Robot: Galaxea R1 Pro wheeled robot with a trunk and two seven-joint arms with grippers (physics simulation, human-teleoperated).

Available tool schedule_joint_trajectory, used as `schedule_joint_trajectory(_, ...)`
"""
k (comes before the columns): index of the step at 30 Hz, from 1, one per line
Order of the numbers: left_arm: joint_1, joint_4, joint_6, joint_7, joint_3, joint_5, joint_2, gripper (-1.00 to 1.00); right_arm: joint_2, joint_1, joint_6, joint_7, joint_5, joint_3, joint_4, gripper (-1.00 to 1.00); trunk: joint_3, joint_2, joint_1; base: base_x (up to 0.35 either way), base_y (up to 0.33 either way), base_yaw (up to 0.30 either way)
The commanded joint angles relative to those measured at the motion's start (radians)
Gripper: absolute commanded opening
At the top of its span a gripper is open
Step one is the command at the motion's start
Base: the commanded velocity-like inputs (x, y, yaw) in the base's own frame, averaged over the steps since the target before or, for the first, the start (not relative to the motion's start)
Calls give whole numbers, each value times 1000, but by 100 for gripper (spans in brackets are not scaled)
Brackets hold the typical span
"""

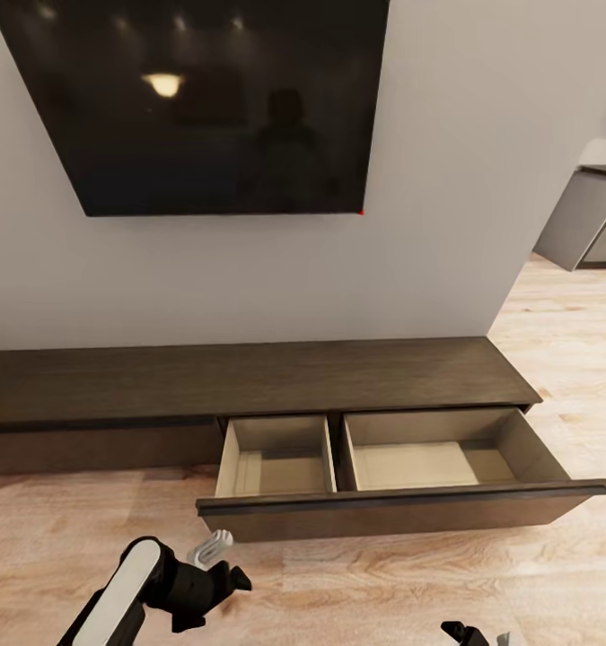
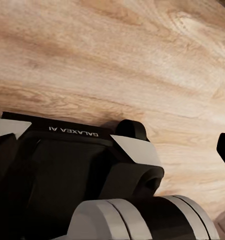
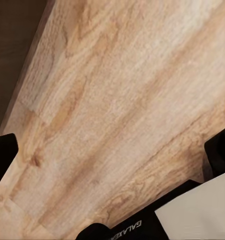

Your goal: Place each of the two pumpkins and all three candles from the living room inside a cabinet in the living room (use any cabinet), then make sure every cabinet is closed, and position the cauldron so it is next to a table in the living room.

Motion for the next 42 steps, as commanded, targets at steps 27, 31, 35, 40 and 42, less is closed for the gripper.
schedule_joint_trajectory(27,-1,-37,-1,43,-3,-63,-5,100,0,0,-51,8,0,-5,1,100,19,63,-35,-45,0,-148)
schedule_joint_trajectory(31,-1,-38,-1,43,-3,-63,-6,100,0,0,-51,6,0,-5,3,100,17,63,-35,-178,0,-269)
schedule_joint_trajectory(35,-1,-38,-1,43,-3,-63,-6,100,0,0,-52,5,0,-5,5,100,15,63,-35,-134,0,-269)
schedule_joint_trajectory(40,-1,-38,-1,43,-2,-63,-6,100,0,0,-53,5,-1,-5,7,100,13,63,-35,-23,0,-269)
schedule_joint_trajectory(42,-1,-38,-1,43,-2,-63,-5,100,0,0,-53,5,-1,-5,7,100,12,63,-35,-4,0,-269)
